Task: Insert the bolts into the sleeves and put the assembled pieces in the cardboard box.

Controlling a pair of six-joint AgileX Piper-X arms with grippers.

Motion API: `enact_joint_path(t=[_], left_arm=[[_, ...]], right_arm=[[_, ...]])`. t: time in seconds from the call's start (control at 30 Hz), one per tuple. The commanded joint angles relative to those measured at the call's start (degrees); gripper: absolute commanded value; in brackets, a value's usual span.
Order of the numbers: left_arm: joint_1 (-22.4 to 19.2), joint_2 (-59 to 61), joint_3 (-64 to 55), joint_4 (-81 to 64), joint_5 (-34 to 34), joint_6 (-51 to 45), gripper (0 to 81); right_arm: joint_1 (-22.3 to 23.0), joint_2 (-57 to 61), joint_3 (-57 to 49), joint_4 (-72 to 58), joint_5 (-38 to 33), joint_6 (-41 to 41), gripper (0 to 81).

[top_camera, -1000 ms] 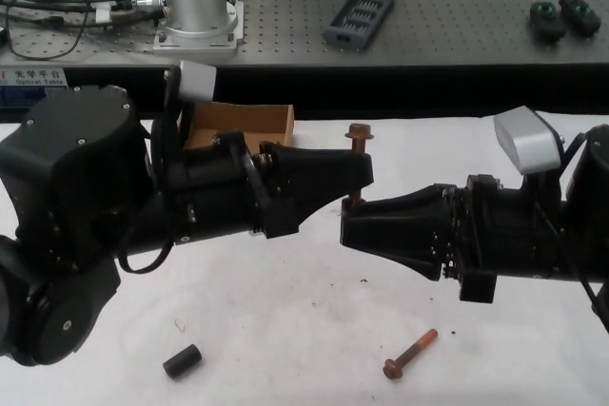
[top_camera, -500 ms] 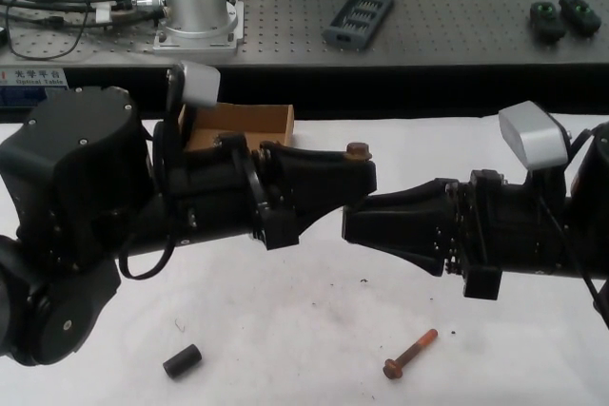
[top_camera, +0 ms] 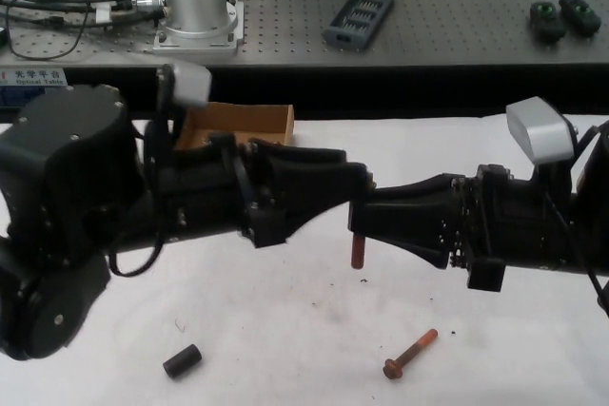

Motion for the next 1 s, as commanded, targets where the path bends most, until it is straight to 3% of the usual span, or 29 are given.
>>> enact_joint_path(t=[0.0, 0.2, 0.37, 0.63, 0.97], left_arm=[[1.9, -0.2, -0.2, -0.7, -0.5, 0.6, 33.0], [7.4, -4.1, 1.2, 5.2, 0.7, 0.6, 33.0], [9.9, -13.8, 6.0, 15.8, -1.3, 7.4, 33.0], [10.4, -27.0, 11.0, 31.0, -18.2, 10.9, 25.2], [10.4, -29.2, 11.7, 38.7, -20.7, 10.9, 13.8]], right_arm=[[-0.1, -0.2, -0.8, -1.7, 1.8, 1.4, 5.4], [-0.1, -0.1, -7.8, 15.3, 2.7, -8.9, 5.4], [-0.1, 2.7, -17.5, 30.9, 6.3, -18.1, 5.4], [0.2, 18.3, -39.6, 40.8, 7.8, -15.7, 5.4], [2.3, 36.0, -63.9, 52.4, 7.8, -15.4, 5.4]])
